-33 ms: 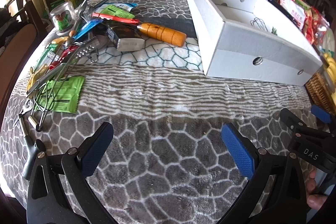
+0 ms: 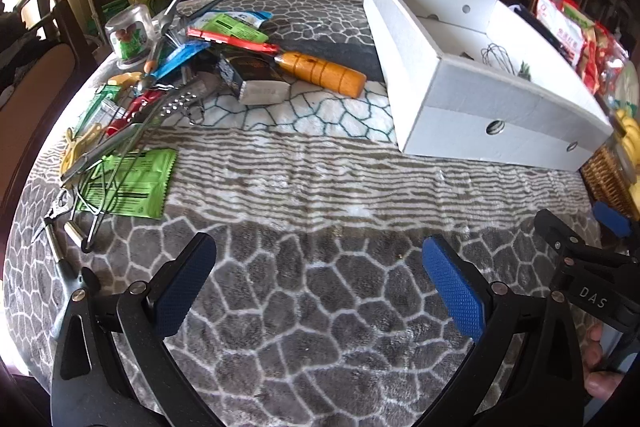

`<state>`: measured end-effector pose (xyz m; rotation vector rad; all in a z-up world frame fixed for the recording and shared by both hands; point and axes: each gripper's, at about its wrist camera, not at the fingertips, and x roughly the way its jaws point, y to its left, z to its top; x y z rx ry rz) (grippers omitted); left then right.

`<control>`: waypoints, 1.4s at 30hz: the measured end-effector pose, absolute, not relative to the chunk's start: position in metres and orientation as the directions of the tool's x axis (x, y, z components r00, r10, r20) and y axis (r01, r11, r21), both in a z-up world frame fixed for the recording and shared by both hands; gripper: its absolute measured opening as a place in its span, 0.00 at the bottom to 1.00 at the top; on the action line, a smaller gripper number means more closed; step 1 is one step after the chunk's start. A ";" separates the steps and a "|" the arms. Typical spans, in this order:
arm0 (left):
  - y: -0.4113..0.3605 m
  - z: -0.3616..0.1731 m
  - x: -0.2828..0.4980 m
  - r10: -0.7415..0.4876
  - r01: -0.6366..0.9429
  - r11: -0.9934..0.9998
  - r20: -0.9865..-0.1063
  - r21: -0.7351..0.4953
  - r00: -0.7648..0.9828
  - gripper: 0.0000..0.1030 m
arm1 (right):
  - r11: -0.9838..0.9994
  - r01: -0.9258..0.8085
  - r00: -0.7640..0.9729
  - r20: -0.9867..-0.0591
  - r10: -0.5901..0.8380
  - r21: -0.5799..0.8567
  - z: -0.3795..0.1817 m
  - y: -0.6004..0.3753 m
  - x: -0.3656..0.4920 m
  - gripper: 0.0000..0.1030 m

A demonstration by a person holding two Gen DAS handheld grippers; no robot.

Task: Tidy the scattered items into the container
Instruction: 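Move both tools toward the pile of utensils on the table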

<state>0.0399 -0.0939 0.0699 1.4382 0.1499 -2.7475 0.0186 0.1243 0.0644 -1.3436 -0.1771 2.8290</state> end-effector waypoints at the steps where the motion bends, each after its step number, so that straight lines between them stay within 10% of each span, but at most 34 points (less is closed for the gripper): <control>1: -0.107 0.079 0.042 0.006 0.089 -0.994 -0.814 -0.070 -0.581 1.00 | -0.993 0.063 -0.646 -0.762 0.039 -0.104 0.077 0.115 0.021 1.00; 24: -0.278 0.190 0.063 -0.161 0.263 -0.964 -0.711 -0.034 -0.685 1.00 | -0.976 0.217 -0.728 -0.671 -0.143 -0.026 0.193 -0.056 0.015 1.00; 42: -0.365 0.123 0.028 -0.204 0.348 -0.937 -0.767 -0.026 -0.608 1.00 | -0.956 0.293 -0.648 -0.732 -0.209 0.014 0.148 -0.111 -0.051 1.00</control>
